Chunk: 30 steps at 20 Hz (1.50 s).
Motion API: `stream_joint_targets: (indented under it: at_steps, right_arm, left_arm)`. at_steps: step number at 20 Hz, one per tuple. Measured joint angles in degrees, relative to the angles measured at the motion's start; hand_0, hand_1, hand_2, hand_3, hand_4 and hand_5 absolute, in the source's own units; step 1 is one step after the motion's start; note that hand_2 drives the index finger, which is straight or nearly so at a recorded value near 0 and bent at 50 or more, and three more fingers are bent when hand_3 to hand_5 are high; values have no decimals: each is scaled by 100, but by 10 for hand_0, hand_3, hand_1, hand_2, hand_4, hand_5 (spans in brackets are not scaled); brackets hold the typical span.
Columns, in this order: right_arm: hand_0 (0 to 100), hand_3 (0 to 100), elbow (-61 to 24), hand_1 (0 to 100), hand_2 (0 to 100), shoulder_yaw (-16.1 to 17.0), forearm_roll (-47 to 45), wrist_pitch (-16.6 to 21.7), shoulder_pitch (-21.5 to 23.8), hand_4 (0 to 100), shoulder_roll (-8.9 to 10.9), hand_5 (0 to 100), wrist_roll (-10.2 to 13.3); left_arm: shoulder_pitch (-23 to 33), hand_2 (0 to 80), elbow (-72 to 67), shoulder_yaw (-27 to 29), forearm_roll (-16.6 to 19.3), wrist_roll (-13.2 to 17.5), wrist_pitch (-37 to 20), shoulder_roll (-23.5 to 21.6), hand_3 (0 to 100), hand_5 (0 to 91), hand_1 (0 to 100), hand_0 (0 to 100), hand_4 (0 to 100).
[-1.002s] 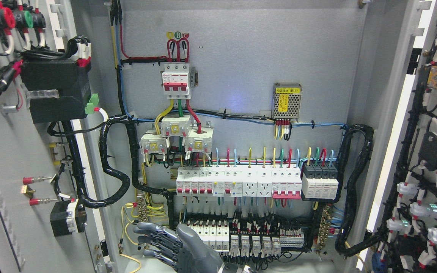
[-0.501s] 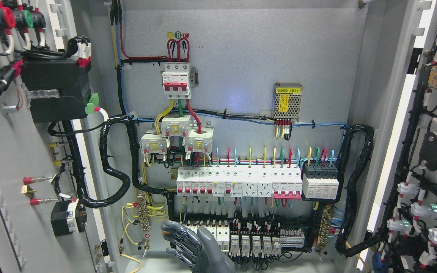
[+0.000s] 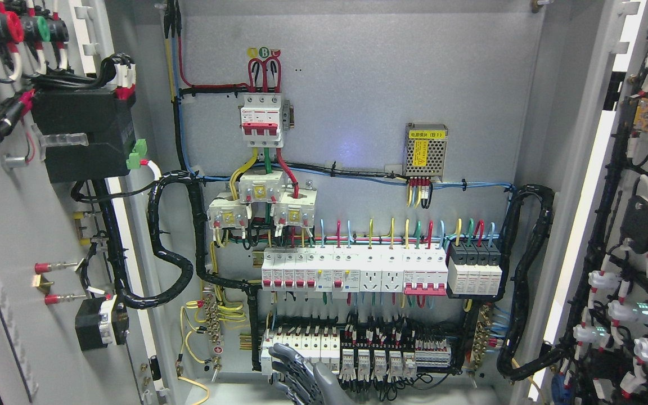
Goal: Open door with both hands
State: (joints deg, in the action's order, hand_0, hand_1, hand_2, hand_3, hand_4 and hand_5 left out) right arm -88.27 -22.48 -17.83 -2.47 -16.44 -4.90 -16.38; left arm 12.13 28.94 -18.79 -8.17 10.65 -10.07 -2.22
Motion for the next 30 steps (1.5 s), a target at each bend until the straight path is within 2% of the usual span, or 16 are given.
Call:
stream_joint_targets:
  at_steps: [4,8,12,21,27,30]
  right_arm:
    - [49,0,-113,0,0,32,197,87,266,0,7,0,309]
    - [49,0,-250,0,0,77,284,252,585,0,20,0,542]
    - [48,0,-423,0,0,143,327,462,860,0,34,0,598]
    - [48,0,-844,0,0,300,356,1271,1439,0,75,0,623]
    - [48,0,-1125,0,0,402,358,1635,1664,0,231,0,615]
    - [48,0,-1243,0,0,441,358,1692,1816,0,290,0,602]
  left_arm:
    - [154,0,576,-317,-77,-34,-122,-121,0,0,389,120,0]
    - [309,0,1049,-536,97,-49,-473,-188,0,0,389,120,0]
    - [514,0,1499,-647,274,-22,-603,-231,0,0,389,120,0]
    - [1026,0,2629,-851,462,32,-627,-430,0,0,389,120,0]
    - [1282,0,3498,-1071,459,4,-628,-682,0,0,389,120,0]
    - [1349,0,3915,-1143,457,3,-628,-796,0,0,389,120,0]
